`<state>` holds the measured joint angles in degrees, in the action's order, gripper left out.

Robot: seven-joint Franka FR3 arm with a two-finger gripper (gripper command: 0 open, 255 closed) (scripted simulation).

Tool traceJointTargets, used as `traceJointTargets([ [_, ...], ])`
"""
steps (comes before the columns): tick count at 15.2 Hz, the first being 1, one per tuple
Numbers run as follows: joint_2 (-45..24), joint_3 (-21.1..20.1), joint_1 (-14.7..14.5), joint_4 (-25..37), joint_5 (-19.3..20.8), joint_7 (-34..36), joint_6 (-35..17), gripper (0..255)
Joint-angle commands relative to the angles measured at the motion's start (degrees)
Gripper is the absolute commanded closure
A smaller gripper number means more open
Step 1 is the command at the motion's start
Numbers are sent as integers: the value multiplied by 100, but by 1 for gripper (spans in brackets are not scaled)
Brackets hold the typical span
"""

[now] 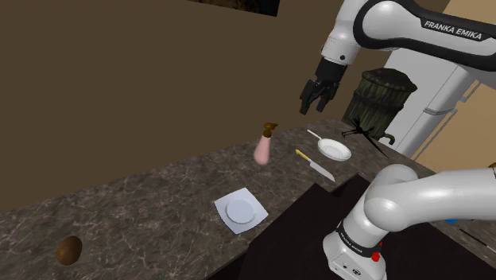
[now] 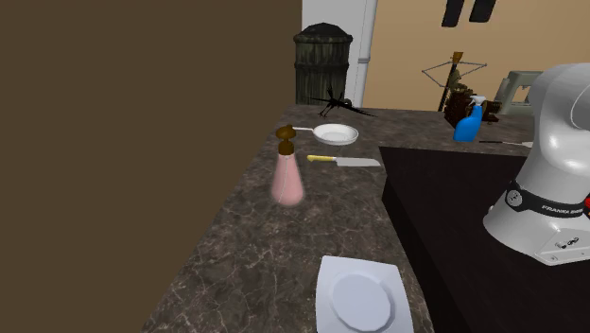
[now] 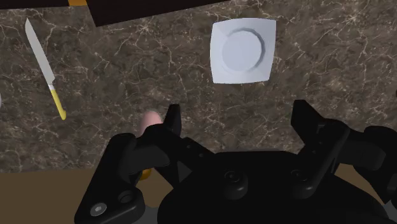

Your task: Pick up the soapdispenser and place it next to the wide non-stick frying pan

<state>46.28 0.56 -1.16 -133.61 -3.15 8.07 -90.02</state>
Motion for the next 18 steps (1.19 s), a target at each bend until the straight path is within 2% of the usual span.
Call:
traceJointTargets([
  [1, 0, 0, 0, 0, 0, 0, 0, 0],
  [9, -1237, -13, 342, -132, 300, 365, -1396, 0],
  [18, -2896, 49, 731, 261, 701, 883, -2688, 0],
])
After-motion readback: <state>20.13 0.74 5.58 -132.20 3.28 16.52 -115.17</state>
